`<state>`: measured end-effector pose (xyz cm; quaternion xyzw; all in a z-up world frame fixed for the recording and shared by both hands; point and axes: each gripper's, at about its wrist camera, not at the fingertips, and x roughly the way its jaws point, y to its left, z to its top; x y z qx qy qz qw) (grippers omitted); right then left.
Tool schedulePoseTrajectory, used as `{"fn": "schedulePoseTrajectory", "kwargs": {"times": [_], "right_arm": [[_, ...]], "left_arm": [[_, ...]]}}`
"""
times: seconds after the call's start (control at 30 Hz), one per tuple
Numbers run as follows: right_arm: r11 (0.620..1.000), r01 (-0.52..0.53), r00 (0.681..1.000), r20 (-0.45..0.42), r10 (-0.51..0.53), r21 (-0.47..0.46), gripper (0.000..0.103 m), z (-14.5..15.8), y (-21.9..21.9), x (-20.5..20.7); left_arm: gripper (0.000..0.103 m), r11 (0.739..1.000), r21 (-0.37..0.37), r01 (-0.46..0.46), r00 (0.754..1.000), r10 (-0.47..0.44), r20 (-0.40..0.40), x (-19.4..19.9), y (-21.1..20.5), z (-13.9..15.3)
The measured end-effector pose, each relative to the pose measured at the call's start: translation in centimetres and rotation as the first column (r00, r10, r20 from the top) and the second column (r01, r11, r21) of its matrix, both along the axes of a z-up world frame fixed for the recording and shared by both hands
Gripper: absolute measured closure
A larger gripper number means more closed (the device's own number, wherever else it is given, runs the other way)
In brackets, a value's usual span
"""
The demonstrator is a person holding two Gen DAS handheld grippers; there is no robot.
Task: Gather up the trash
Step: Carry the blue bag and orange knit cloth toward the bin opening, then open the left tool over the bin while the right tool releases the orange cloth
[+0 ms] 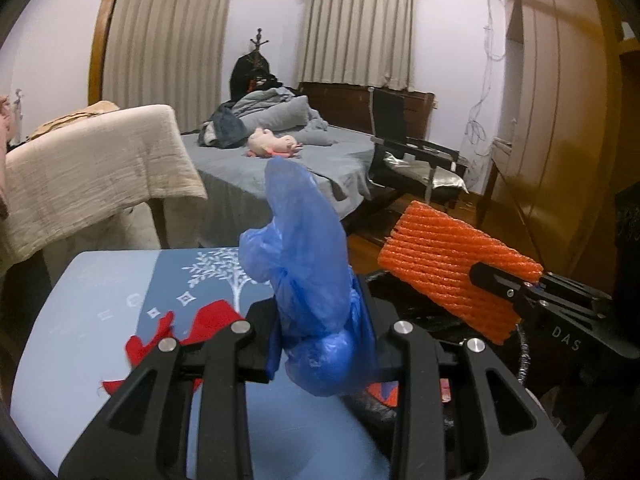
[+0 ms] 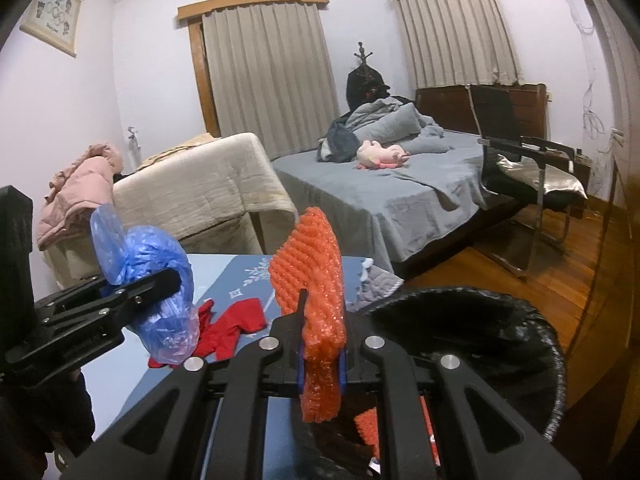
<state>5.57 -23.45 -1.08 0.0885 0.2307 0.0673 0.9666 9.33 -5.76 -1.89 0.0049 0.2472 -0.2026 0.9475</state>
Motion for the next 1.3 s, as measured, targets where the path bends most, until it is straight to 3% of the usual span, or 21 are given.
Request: {"fn": "schedulePoseTrajectory", "kwargs": {"times": [0.5,1.17,1.3], "right_arm": [[0.991,0.133,0.99,-0.039,-0.133,-0.016,0.092,-1.7,-6.2,-1.7],[0.972,0.23,0.963,-0.132,-0.234,-0.04,0.092,-5.7,-11.0,-1.5],[0.97,0.241,0.957,-0.156,-0.245,-0.045,0.091,-6.6,-11.7,-1.1]], "left_arm": [[0.072,0.988,0.019,0.15,0.989,-0.15,-0.007,0.2,-6.6,-2.1],[0.072,0.952,0.025,0.305,0.95,-0.302,-0.078,4.0,-14.0,-6.6],[0.067,0.942,0.029,0.336,0.94,-0.332,-0.082,4.5,-15.2,-7.6]]}}
